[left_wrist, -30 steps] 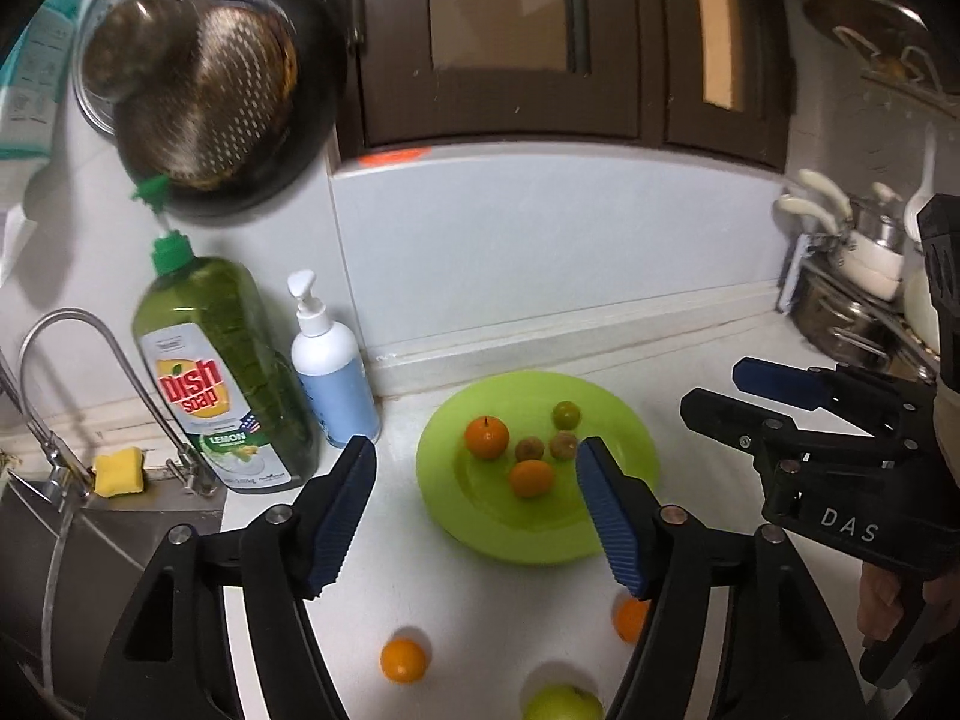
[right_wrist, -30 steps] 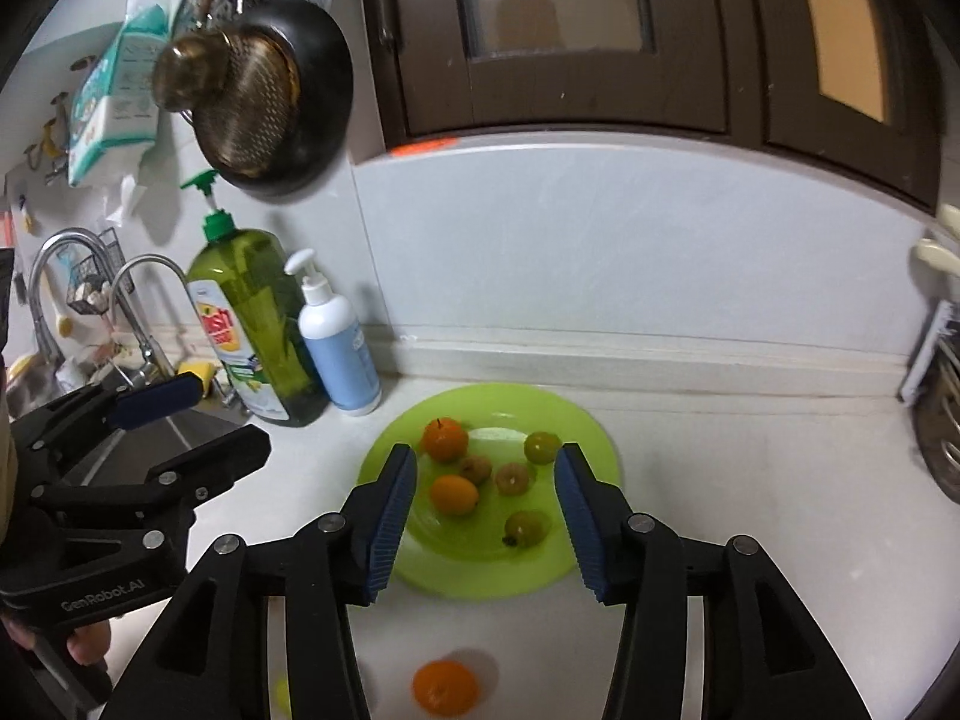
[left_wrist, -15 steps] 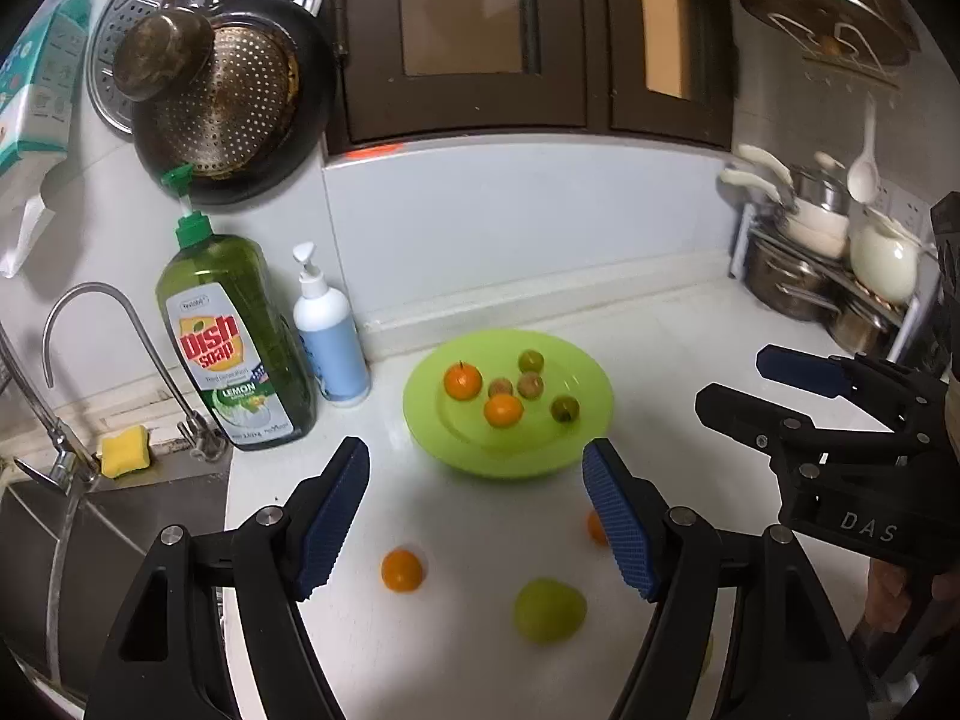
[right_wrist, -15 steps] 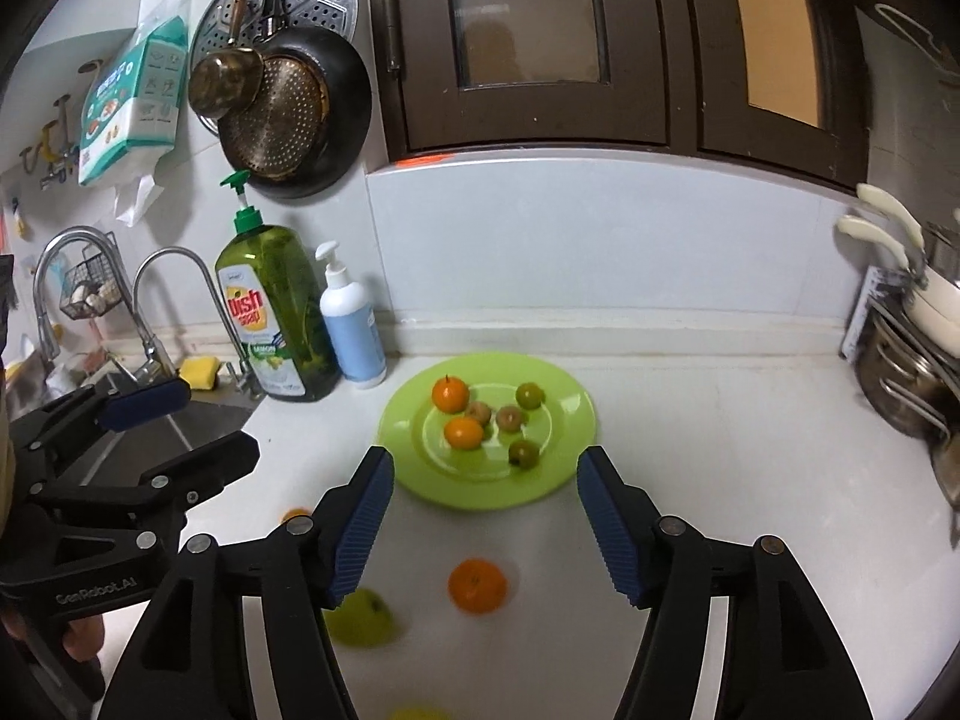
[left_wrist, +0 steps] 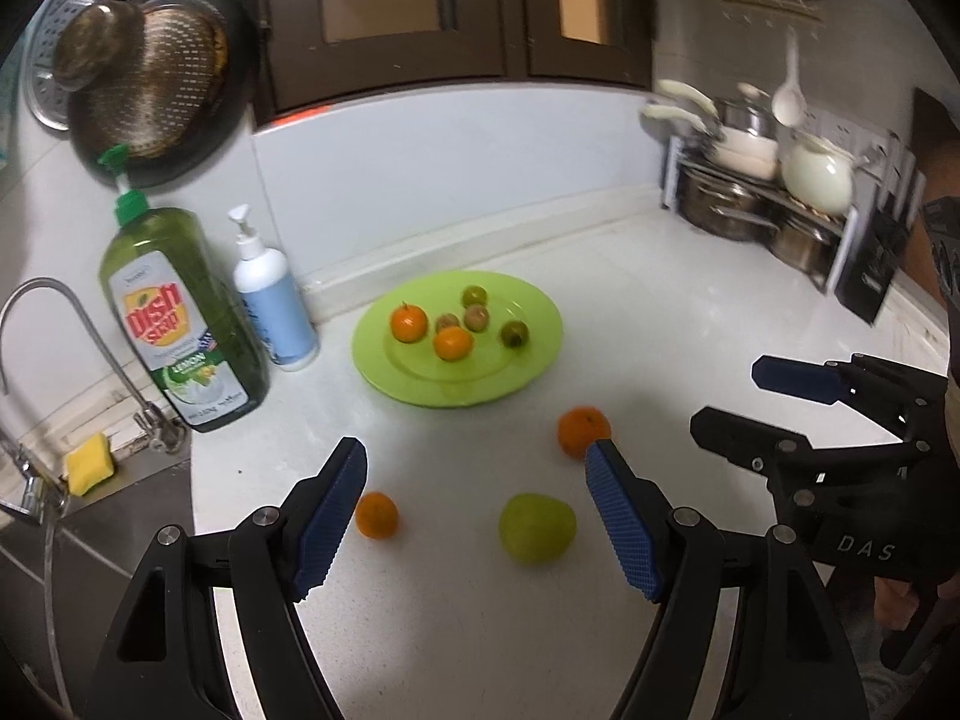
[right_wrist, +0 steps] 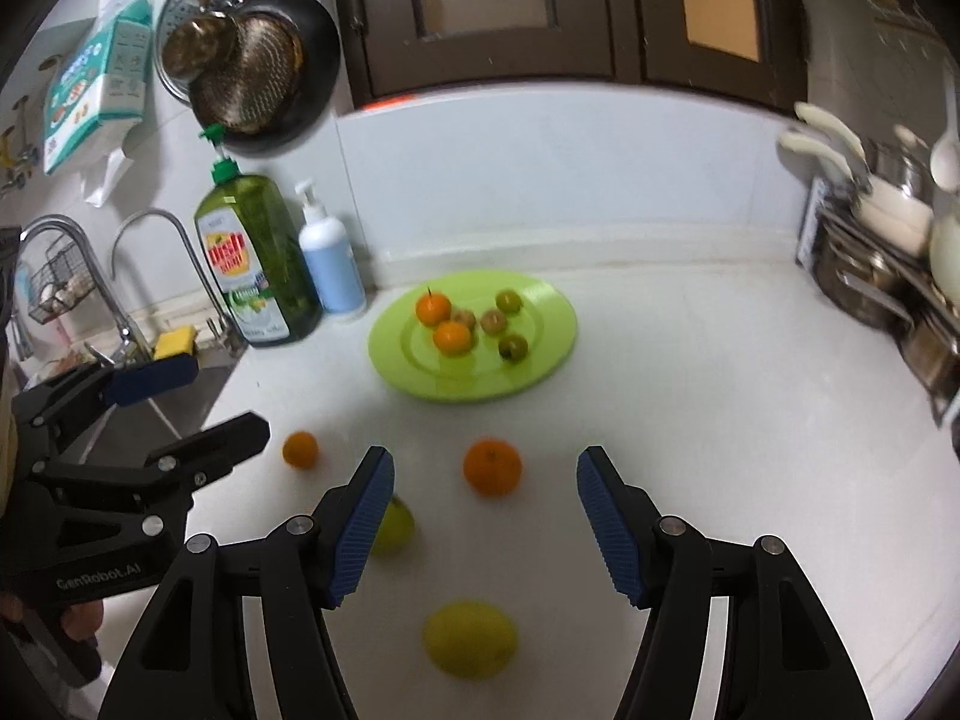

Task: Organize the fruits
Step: 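Move both open tools back toward the remaining fruits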

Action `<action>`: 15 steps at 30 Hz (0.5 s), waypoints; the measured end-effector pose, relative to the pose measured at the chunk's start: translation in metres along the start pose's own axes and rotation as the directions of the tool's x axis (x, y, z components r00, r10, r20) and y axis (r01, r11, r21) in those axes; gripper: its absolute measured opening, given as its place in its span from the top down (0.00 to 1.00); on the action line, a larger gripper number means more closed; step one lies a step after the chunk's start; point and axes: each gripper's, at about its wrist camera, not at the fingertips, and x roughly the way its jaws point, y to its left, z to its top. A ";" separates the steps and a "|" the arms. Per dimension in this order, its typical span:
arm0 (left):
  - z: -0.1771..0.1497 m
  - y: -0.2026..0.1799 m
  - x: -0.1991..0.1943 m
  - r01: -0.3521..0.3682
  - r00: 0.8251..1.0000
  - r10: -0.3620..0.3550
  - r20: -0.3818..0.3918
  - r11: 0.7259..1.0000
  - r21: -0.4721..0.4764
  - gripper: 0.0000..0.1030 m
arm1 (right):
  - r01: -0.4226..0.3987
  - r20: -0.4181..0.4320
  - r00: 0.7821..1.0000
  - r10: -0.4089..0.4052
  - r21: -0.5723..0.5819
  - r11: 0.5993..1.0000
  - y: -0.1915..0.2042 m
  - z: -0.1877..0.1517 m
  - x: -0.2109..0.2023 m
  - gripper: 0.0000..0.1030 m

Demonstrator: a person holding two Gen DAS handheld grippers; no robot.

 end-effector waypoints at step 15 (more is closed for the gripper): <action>-0.041 -0.005 0.026 0.126 0.991 -0.117 -0.071 0.984 0.127 0.27 | 0.080 -0.151 0.986 -0.065 0.097 0.992 0.007 -0.060 0.013 0.38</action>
